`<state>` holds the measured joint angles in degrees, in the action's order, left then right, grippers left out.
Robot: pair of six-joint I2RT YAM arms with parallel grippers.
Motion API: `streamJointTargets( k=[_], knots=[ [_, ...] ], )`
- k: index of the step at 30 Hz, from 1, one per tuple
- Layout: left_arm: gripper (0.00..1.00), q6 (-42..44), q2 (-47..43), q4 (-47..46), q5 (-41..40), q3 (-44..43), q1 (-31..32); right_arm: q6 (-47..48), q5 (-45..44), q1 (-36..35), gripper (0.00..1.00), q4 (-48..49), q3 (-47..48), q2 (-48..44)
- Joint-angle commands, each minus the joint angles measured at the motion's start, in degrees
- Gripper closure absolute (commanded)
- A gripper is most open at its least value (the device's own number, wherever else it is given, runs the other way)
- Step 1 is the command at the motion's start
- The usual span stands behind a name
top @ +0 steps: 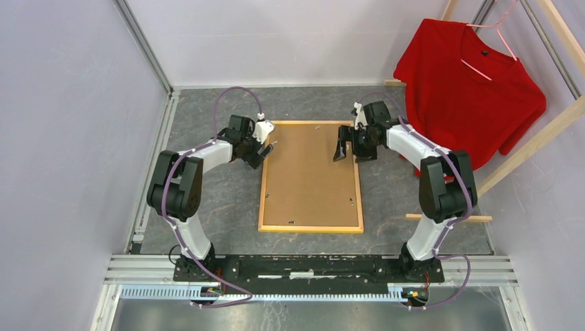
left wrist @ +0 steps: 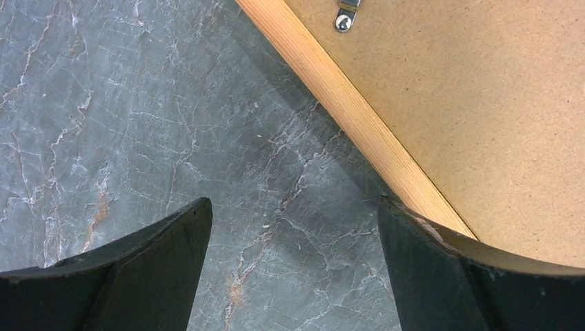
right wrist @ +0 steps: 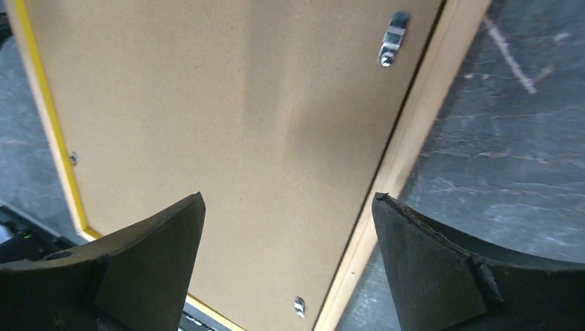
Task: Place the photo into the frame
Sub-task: Place the photo frame item in the photo frame, then install the photo frame at the center of the board.
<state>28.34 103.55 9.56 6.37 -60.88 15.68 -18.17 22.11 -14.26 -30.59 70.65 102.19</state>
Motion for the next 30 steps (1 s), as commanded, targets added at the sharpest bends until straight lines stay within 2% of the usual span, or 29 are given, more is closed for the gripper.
streamJointTargets(
  k=[1,6,9,11,13,14,16,17,18,21,25,30],
  knots=[
    [0.05,0.1,-1.4,3.2,0.6,0.8,-0.8,4.6,-6.7,-0.9,0.02,-5.8,5.7,-2.5],
    [0.05,0.1,-1.7,4.6,2.0,0.2,-2.4,5.0,-10.5,-0.9,0.02,-6.5,8.4,-5.6],
    [0.04,-0.1,-1.7,6.5,3.3,-1.5,-3.9,0.3,-17.6,-0.8,0.02,-2.0,9.3,-9.4],
    [0.03,-0.4,-1.9,8.7,5.3,-3.0,-5.2,-0.6,-18.0,-0.3,0.02,1.3,8.0,-11.1],
    [0.02,-1.0,-2.4,10.7,7.7,-4.4,-6.3,-3.8,-11.3,1.2,0.02,8.2,1.8,-12.5],
    [0.02,-1.1,-2.7,11.7,8.6,-4.9,-6.7,-6.6,-2.9,2.8,0.02,12.8,-2.5,-12.6],
    [0.02,-1.5,-3.2,13.9,10.2,-5.7,-6.9,-12.7,7.6,3.9,0.02,25.0,-10.6,-13.2],
    [0.02,-1.8,-3.4,14.9,11.6,-6.1,-6.9,-14.1,8.5,2.9,0.02,29.8,-13.7,-14.3],
    [0.01,-2.2,-3.6,16.1,12.7,-6.3,-6.9,-13.4,6.7,0.7,0.02,33.0,-15.1,-15.4],
    [0.04,-3.8,-3.6,19.3,17.7,-6.8,-6.8,-7.9,-5.2,-9.5,0.02,29.0,-13.6,-17.4],
    [0.08,-5.1,-3.1,20.8,22.1,-6.4,-6.8,-10.2,-9.6,-21.3,0.17,38.5,-18.9,-17.8],
    [0.15,-7.3,-1.4,22.0,25.4,-7.2,-6.8,-12.8,-13.8,-32.5,0.28,48.4,-21.2,-11.9]
  ],
)
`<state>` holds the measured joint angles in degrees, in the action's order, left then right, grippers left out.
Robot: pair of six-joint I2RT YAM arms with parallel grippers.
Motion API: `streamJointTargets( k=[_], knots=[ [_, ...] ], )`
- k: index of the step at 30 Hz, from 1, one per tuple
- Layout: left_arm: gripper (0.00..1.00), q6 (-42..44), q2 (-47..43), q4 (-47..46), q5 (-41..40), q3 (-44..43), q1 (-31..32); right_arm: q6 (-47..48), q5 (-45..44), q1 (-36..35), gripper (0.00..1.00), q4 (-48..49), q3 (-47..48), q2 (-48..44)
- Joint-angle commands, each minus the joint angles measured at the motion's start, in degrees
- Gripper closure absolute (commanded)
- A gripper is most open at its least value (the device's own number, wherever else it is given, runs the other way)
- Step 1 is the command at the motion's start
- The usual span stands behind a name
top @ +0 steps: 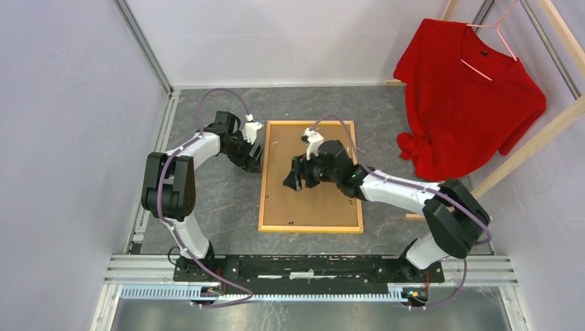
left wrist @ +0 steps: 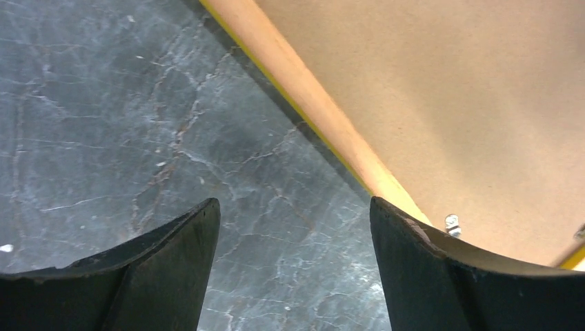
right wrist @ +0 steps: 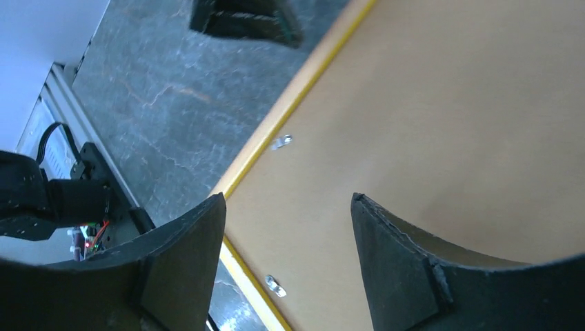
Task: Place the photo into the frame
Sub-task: Install the photo frame at the center of the board.
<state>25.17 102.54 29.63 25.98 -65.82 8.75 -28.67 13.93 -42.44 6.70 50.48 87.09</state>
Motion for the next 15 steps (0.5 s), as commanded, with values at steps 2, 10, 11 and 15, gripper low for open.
streamJointTargets(
  k=[2,10,11,15],
  knots=[
    [0.19,-5.4,0.8,1.9,6.8,-2.6,0.1,-2.0,-7.0,-7.4,0.3,13.3,-0.2,6.1],
    [0.5,-6.5,4.9,2.0,8.7,-4.1,0.1,-1.5,-8.9,-12.4,0.36,18.7,1.5,13.4],
    [0.52,-6.6,5.3,2.0,8.8,-4.3,0.1,-1.7,-8.5,-12.5,0.36,19.3,1.5,14.1],
    [0.55,-6.9,6.6,1.9,8.9,-4.7,0.1,-3.0,-7.2,-13.0,0.38,21.0,1.6,16.4]
  ],
)
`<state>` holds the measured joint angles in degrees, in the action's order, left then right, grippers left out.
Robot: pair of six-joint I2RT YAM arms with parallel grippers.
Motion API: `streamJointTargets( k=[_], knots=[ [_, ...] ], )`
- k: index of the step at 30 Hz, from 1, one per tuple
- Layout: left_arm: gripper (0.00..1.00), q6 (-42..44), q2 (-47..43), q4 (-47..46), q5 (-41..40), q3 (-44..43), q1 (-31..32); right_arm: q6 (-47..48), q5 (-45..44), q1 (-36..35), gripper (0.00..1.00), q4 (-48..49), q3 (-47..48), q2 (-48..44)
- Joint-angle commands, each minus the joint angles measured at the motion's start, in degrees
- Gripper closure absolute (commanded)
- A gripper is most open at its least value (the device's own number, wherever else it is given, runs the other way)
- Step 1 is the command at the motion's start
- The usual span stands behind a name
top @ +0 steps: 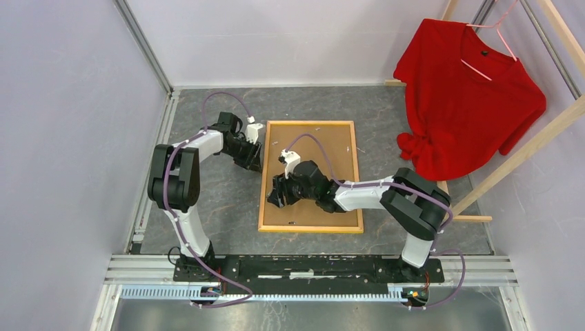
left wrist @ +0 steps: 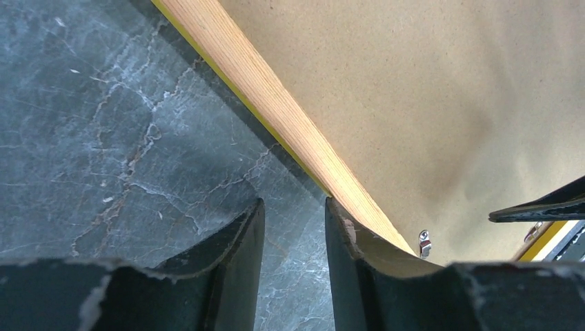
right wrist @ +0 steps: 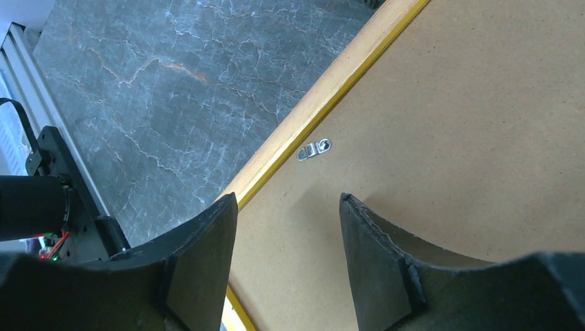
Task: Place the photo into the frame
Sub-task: Install the photo frame at the center of the board.
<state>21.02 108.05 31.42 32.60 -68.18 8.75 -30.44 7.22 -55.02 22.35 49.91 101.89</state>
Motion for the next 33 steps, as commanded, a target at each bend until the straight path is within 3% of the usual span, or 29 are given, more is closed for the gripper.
streamJointTargets(
  k=[1,33],
  knots=[
    [0.56,-2.7,1.2,0.1,2.4,-2.2,0.1,-1.4,-0.1,-0.5,0.38,5.7,2.1,2.0],
    [0.56,-2.4,1.8,0.2,0.2,-2.0,0.1,-5.3,3.4,-1.4,0.41,7.2,6.3,10.1]
  ],
)
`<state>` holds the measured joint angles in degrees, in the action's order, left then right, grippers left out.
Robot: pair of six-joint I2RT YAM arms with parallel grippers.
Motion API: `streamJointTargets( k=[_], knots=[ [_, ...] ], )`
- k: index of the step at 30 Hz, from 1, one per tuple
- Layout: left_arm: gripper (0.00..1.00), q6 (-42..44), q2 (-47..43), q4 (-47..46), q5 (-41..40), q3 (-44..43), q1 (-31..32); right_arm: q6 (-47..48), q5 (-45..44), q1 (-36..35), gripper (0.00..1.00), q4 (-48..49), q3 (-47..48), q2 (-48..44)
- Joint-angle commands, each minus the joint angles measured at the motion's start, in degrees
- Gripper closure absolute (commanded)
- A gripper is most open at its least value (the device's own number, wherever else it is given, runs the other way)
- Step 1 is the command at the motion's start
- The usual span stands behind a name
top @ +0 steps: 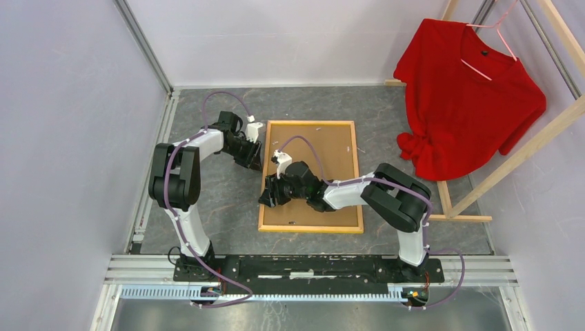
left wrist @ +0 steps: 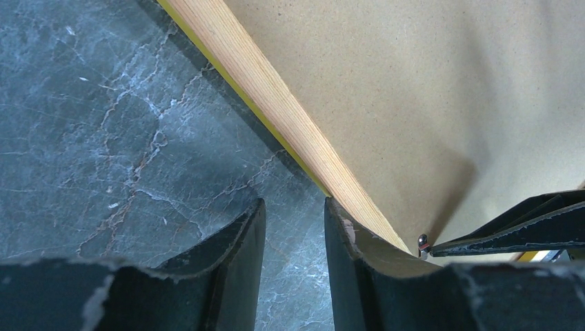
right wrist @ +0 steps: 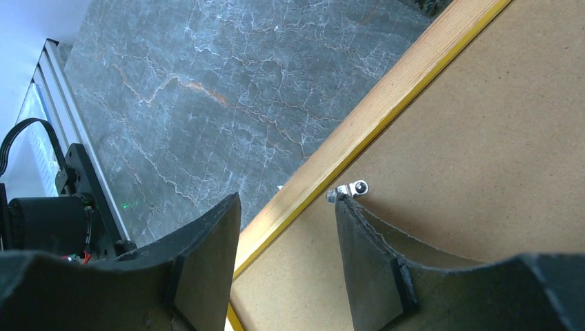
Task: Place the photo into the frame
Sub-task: Install the photo frame at the center of the board.
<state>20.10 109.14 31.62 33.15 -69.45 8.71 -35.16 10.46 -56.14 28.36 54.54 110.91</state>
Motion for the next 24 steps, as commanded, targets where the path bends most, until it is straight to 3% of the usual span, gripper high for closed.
streamJointTargets(
  k=[1,24],
  knots=[
    [0.56,-1.4,0.6,0.0,-0.5,-0.7,0.2,-0.5,-0.1,-0.2,0.41,1.1,1.8,1.1],
    [0.56,-0.2,0.2,0.5,-1.6,-0.3,0.2,2.0,-1.9,-0.2,0.44,0.2,2.9,1.6]
  ],
)
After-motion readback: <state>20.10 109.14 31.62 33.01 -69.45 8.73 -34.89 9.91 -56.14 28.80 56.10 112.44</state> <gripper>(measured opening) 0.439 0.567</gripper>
